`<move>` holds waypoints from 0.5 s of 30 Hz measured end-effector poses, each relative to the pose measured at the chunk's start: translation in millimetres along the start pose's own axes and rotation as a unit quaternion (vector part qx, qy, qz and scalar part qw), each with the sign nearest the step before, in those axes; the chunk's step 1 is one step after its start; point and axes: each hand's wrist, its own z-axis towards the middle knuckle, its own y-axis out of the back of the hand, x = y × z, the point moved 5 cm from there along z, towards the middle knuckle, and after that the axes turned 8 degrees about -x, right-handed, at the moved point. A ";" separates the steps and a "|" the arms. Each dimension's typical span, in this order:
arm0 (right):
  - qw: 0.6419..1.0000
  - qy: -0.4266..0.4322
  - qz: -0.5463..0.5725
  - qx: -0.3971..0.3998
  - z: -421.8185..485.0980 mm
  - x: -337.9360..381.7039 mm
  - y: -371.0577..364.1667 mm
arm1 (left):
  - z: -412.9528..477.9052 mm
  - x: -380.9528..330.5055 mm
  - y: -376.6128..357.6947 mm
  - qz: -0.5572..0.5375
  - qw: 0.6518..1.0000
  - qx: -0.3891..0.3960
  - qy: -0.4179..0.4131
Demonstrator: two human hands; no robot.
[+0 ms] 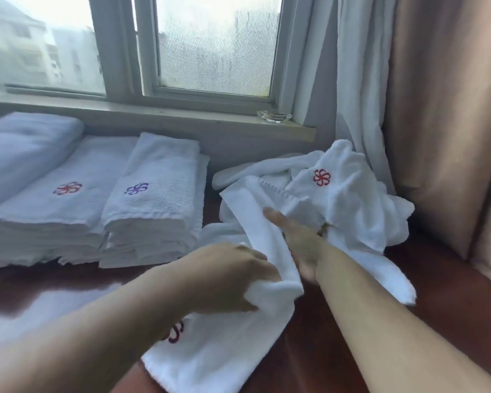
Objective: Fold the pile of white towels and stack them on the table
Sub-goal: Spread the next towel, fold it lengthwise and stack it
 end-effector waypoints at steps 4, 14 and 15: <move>0.985 0.054 -0.146 -0.078 -8.3 -10.2 -9.7 | -38.6 1.9 -1.2 -0.055 0.996 -0.031 0.070; 0.949 0.089 0.268 -0.136 -60.5 -45.9 25.1 | -96.8 43.5 -23.1 -0.093 0.940 -0.020 0.328; 0.965 0.070 0.223 -0.120 -64.0 -56.2 16.5 | -93.8 37.7 -23.8 -0.076 0.945 -0.024 0.316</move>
